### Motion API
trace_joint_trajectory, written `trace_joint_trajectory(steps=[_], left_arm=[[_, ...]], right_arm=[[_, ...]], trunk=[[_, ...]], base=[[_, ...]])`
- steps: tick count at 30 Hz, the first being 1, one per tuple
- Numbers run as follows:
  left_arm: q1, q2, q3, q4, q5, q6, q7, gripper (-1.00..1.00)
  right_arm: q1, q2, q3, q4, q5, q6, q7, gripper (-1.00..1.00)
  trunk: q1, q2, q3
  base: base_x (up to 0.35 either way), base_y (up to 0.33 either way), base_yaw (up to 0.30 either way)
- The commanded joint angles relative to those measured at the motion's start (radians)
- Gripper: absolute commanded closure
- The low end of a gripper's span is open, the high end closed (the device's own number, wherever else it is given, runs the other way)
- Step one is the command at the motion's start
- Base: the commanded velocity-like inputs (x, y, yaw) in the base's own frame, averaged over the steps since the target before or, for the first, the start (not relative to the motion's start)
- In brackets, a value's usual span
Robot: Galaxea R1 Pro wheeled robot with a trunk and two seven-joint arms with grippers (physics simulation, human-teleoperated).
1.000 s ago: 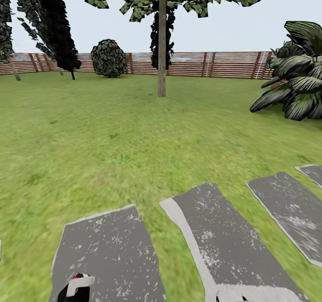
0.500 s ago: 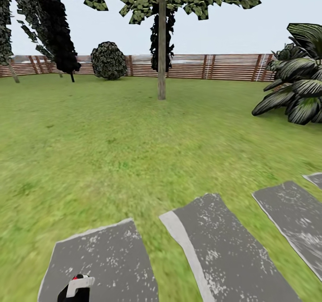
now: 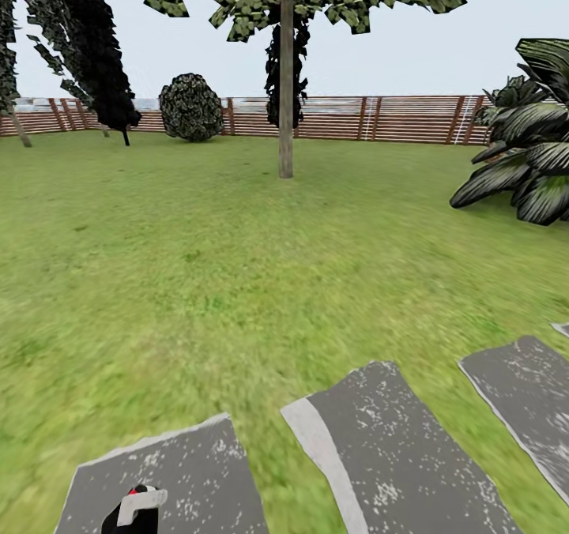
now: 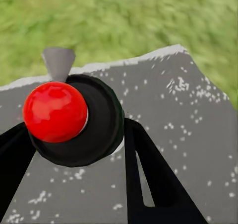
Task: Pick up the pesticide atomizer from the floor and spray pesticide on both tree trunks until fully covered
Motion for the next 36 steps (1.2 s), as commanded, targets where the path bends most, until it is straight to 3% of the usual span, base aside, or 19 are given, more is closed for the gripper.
trace_joint_trajectory(steps=[1, 36], left_arm=[[-0.001, 0.0, 0.0, 0.001, 0.002, -0.003, 0.0, 1.0], [-0.001, 0.0, 0.0, 0.001, 0.002, -0.003, 0.0, 1.0]], right_arm=[[-0.001, 0.0, 0.001, 0.004, 0.003, -0.002, -0.005, -1.0], [-0.001, 0.0, 0.001, 0.01, 0.003, -0.002, -0.005, -1.0]], trunk=[[0.0, 0.0, -0.001], [0.0, 0.0, -0.001]], base=[[0.339, 0.0, 0.0], [0.338, 0.0, 0.0]])
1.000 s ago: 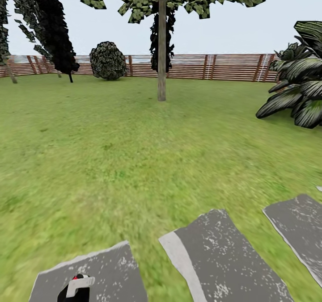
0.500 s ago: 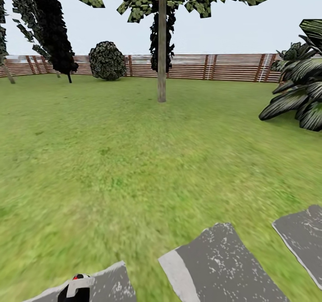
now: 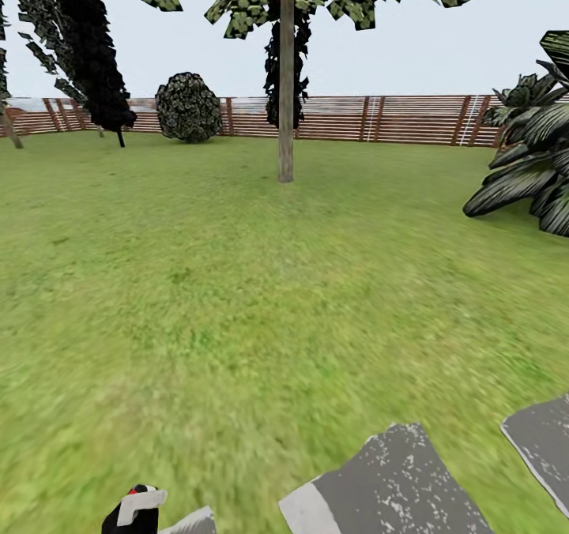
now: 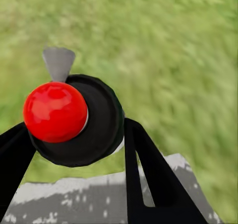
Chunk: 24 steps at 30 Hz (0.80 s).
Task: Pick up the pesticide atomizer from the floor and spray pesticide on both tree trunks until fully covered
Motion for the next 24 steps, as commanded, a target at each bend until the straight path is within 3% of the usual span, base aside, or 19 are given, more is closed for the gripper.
trace_joint_trajectory(steps=[1, 24], left_arm=[[-0.001, 0.0, 0.0, 0.001, 0.002, -0.003, 0.0, 1.0], [-0.001, 0.0, 0.0, 0.001, 0.002, -0.003, 0.0, 1.0]], right_arm=[[0.0, 0.0, 0.001, 0.0, 0.003, -0.002, -0.005, -1.0], [0.0, 0.0, 0.001, 0.0, 0.003, -0.002, -0.005, -1.0]], trunk=[[0.0, 0.0, -0.001], [0.0, 0.0, -0.001]], base=[[0.339, 0.0, 0.0], [0.339, 0.0, 0.0]])
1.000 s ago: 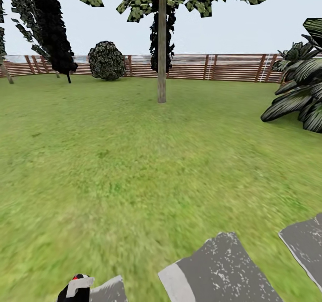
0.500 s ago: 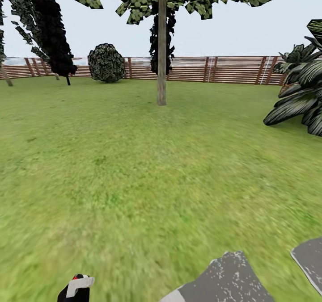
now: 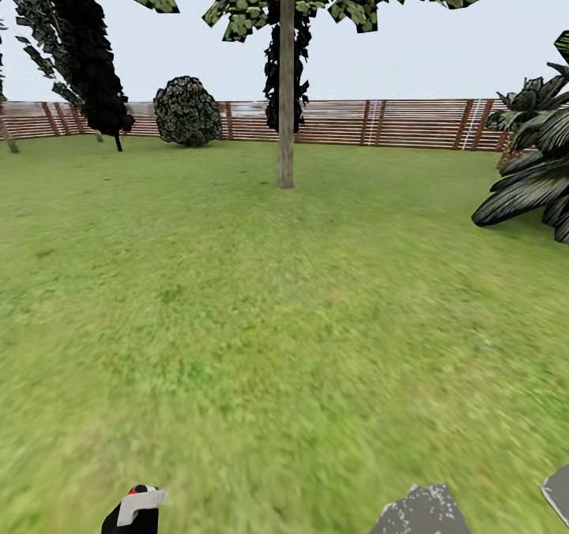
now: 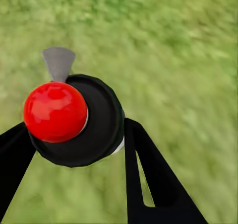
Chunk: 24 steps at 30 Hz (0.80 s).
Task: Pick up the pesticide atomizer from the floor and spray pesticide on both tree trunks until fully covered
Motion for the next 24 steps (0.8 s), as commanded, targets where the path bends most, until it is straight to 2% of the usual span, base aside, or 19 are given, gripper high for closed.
trace_joint_trajectory(steps=[1, 24], left_arm=[[-0.001, 0.0, 0.0, 0.001, 0.002, -0.003, 0.0, 1.0], [-0.001, 0.0, 0.0, 0.001, 0.002, -0.003, 0.0, 1.0]], right_arm=[[0.0, 0.0, 0.001, 0.0, 0.003, -0.002, -0.005, -1.0], [0.0, 0.0, 0.001, 0.0, 0.003, -0.002, -0.005, -1.0]], trunk=[[0.0, 0.0, -0.001], [0.0, 0.0, -0.001]], base=[[0.339, 0.0, 0.0], [0.339, 0.0, 0.0]])
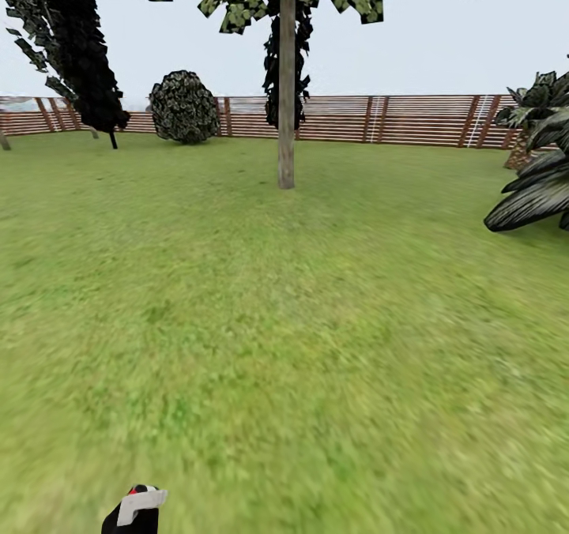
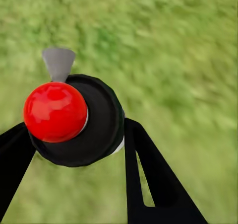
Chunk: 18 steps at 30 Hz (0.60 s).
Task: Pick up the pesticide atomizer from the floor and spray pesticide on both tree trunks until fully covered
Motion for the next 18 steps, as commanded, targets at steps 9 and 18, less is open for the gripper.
trace_joint_trajectory(steps=[9, 18], left_arm=[[0.0, 0.0, 0.0, 0.001, 0.002, -0.003, 0.0, 1.0], [0.0, 0.0, 0.0, 0.001, 0.002, -0.003, 0.0, 1.0]], right_arm=[[-0.001, 0.0, 0.001, 0.0, 0.003, -0.002, -0.005, -1.0], [-0.001, 0.0, 0.001, 0.001, 0.003, -0.002, -0.005, -1.0]], trunk=[[0.0, 0.0, -0.001], [0.0, 0.0, -0.001]], base=[[0.339, 0.0, 0.0], [0.339, 0.0, 0.0]])
